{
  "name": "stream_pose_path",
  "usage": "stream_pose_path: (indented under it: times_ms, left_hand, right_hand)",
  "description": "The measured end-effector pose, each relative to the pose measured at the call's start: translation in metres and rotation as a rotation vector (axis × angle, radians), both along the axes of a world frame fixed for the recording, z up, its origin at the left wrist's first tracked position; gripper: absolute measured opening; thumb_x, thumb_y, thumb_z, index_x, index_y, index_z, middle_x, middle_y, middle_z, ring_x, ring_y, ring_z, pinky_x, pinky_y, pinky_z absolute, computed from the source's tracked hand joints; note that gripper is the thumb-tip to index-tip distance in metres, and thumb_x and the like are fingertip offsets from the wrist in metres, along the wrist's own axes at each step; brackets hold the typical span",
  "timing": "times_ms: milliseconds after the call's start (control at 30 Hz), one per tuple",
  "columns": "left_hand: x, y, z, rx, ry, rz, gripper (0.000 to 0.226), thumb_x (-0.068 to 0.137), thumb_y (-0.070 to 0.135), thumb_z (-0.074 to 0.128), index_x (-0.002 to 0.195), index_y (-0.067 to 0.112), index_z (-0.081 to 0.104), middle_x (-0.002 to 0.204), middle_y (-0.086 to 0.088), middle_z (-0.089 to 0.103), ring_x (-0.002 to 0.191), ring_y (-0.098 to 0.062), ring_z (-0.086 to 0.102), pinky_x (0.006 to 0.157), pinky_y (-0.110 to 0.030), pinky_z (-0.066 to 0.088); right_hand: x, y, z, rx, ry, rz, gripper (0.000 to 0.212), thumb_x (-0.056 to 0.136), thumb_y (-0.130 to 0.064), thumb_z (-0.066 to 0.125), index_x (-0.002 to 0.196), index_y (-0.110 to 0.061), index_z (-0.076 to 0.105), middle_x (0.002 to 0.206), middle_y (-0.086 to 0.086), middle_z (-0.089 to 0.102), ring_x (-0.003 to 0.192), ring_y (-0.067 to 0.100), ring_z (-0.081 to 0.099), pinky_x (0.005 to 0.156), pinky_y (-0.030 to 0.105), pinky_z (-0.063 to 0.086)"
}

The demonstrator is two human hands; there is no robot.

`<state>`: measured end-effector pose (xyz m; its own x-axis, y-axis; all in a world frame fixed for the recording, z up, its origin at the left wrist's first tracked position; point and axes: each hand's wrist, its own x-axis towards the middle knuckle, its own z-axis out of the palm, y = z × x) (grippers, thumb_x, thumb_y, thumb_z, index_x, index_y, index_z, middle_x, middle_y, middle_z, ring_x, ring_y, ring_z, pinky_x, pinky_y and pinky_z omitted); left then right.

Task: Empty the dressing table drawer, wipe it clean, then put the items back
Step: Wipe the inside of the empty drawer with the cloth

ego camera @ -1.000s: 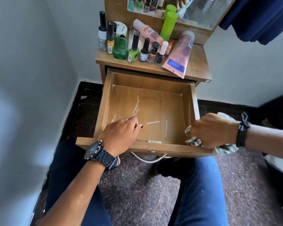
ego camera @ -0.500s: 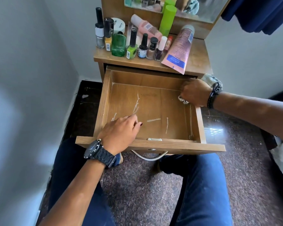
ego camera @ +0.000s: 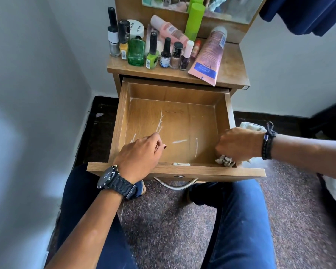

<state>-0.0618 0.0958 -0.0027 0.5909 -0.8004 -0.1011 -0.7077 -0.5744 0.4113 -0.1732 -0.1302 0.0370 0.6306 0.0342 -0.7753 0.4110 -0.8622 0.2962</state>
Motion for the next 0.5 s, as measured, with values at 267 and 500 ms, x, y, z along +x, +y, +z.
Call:
stream_pose_path:
  times_ms: [267,500]
  left_hand:
    - [-0.001,-0.001,0.001,-0.009,0.005,0.018,0.024,0.097,0.039,0.035,0.096,0.022,0.052,0.09,0.009,0.064,0.065,-0.01,0.056,0.044,-0.019,0.034]
    - [-0.001,-0.001,0.003,0.013,0.02,0.012,0.024,0.097,0.039,0.035,0.099,0.022,0.052,0.091,0.008,0.063,0.07,-0.012,0.057,0.046,-0.019,0.037]
  right_hand:
    - [0.053,-0.041,-0.011,-0.19,-0.331,0.019,0.023,0.095,-0.021,0.049,0.115,-0.019,0.061,0.123,0.003,0.055,0.116,0.02,0.05,0.092,0.034,0.049]
    - [0.067,-0.041,-0.026,-0.288,-0.38,0.036,0.022,0.092,-0.015,0.053,0.109,-0.017,0.066,0.117,0.007,0.062,0.117,0.028,0.048,0.089,0.039,0.05]
